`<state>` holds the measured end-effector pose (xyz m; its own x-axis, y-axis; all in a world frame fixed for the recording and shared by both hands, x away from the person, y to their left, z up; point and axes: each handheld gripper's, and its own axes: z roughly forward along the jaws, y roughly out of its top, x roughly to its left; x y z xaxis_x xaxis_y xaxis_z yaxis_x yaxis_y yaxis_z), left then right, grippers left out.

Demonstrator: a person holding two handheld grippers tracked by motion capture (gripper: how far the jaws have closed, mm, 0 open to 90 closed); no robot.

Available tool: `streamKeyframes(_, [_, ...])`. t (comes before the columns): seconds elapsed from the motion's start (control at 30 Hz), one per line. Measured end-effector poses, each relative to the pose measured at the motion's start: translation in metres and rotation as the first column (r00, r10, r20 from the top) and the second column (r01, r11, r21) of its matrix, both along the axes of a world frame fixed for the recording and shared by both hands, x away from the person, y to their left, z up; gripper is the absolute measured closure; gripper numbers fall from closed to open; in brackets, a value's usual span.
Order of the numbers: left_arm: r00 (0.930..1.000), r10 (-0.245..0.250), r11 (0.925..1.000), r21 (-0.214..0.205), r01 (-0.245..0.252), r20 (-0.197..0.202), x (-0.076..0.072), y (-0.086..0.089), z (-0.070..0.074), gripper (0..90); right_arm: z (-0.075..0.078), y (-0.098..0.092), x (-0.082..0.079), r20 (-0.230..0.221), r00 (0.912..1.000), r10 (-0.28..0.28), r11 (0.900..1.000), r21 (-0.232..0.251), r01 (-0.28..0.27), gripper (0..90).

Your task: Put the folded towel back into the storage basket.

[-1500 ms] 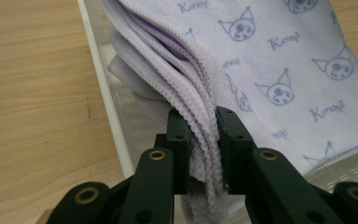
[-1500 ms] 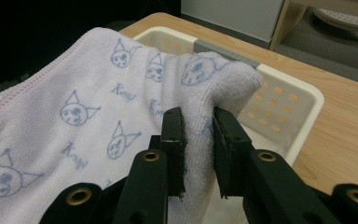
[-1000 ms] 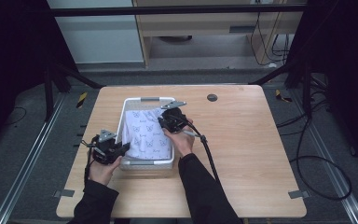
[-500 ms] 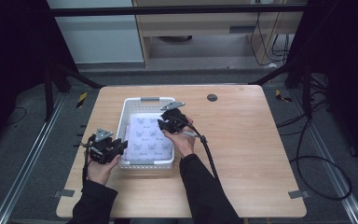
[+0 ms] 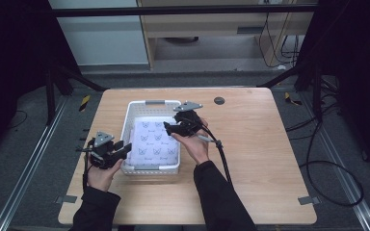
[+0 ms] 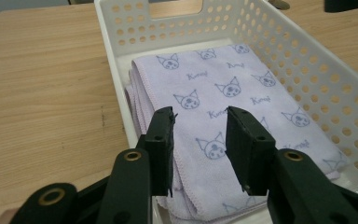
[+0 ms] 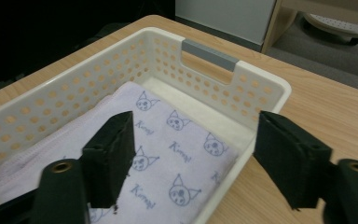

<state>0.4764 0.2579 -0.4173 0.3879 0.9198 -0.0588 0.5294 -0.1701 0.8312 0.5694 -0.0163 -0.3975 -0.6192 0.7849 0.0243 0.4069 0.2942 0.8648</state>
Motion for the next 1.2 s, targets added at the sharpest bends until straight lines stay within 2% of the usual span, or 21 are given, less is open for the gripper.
streamKeyframes(0.13, [1.0000,-0.005,1.0000,-0.008,0.005,0.002,-0.002,-0.001,0.002,57.4,0.007,-0.012,-0.008,0.021,0.9998,-0.007,1.0000,-0.005,0.007,20.0])
streamKeyframes(0.23, [0.9999,-0.012,0.9997,-0.020,0.012,0.007,-0.003,-0.001,0.003,54.9,0.012,-0.026,-0.016,0.026,0.9996,-0.011,0.9997,0.023,0.010,18.9])
streamKeyframes(0.4, [0.9997,-0.015,0.9989,-0.045,0.015,0.018,-0.006,0.000,0.006,50.6,0.015,-0.051,-0.029,0.038,0.9991,-0.020,0.9989,0.044,0.018,17.8])
streamKeyframes(0.57, [0.9993,-0.030,0.9987,-0.040,0.031,0.023,-0.008,-0.003,0.007,46.3,0.016,-0.078,-0.043,0.037,0.9988,-0.033,0.9971,0.069,0.030,17.3])
streamKeyframes(0.93, [0.9954,-0.087,0.9961,-0.008,0.088,0.040,-0.016,-0.013,0.005,39.0,0.001,-0.140,-0.080,0.039,0.9966,-0.072,0.9913,0.113,0.067,16.5])
streamKeyframes(1.2, [0.9930,-0.096,0.9953,0.011,0.096,0.068,-0.027,-0.013,0.005,36.9,-0.011,-0.181,-0.101,0.043,0.9919,-0.119,0.9843,0.136,0.113,16.4])
